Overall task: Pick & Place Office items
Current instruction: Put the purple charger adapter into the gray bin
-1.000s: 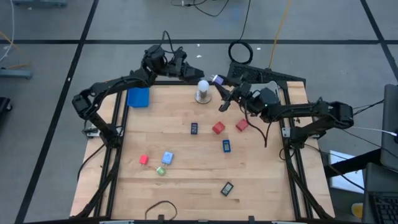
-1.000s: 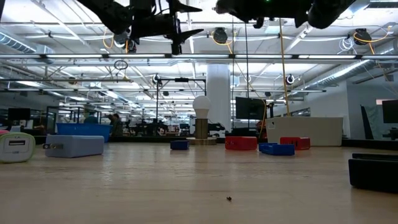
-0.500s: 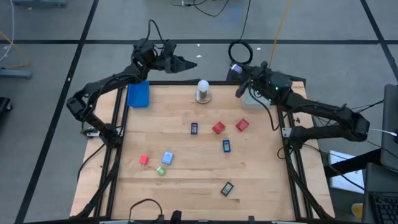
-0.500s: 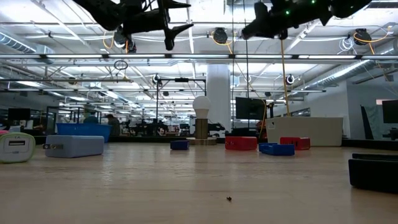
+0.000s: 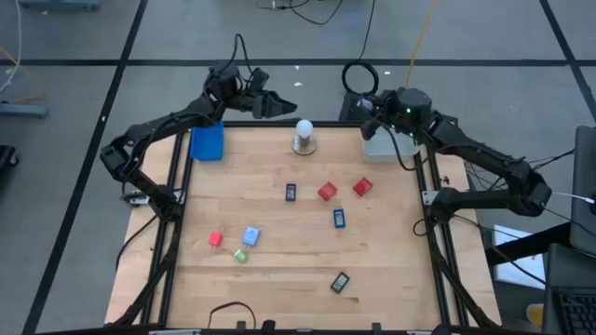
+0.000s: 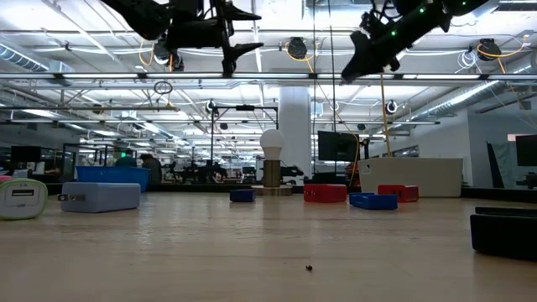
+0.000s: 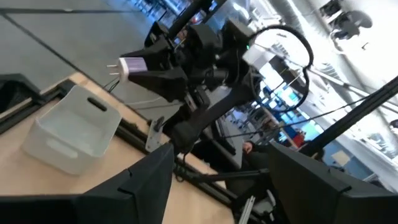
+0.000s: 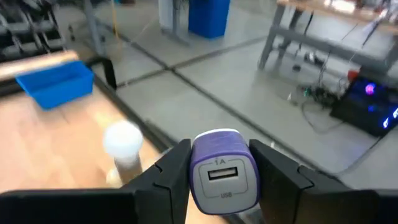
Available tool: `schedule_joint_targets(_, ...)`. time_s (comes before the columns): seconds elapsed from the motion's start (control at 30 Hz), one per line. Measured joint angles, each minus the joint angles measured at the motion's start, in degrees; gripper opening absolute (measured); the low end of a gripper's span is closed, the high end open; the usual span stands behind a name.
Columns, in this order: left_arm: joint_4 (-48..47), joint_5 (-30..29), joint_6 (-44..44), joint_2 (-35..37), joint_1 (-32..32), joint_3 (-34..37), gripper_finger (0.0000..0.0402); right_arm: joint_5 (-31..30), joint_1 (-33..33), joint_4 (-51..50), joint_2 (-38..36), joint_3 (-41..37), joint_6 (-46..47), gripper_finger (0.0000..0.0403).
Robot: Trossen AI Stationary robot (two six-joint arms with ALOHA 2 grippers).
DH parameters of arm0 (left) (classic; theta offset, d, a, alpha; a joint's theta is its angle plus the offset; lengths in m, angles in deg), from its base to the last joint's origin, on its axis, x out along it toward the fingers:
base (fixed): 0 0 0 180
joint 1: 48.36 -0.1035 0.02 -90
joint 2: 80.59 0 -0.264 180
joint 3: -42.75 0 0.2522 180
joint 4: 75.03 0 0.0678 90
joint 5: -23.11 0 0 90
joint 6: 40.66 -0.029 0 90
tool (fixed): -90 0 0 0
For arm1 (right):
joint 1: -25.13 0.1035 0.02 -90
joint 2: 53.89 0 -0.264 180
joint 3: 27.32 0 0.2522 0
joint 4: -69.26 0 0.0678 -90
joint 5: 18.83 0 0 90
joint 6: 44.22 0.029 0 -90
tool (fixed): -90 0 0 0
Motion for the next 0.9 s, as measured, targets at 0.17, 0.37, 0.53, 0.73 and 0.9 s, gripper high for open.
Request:
schedule_joint_targets(0.17,-3.55,-0.08,-3.16,0.0,0.87,-0.02,0.0266,5.01,-3.53,-7.74,0.0,0.11,1.75,0.0131)
schedule_joint_targets(0.37,-4.53,-1.61,-4.76,0.0,1.86,0.0,0.0253,4.84,-6.64,-15.59,0.02,0.11,1.02,0.0131)
schedule_joint_targets(0.53,-4.99,-1.63,-4.8,0.0,2.92,0.0,0.0241,4.86,-7.99,-18.82,0.95,0.11,-0.02,0.0131)
schedule_joint_targets(0.73,-4.92,-1.81,-4.71,0.0,5.15,-0.02,0.0237,4.88,-8.19,-22.33,5.04,0.11,-0.11,0.0131)
schedule_joint_targets(0.9,-4.95,-3.06,-4.41,0.0,7.4,-0.02,0.0237,5.23,-8.03,-22.75,9.12,0.11,-0.08,0.013)
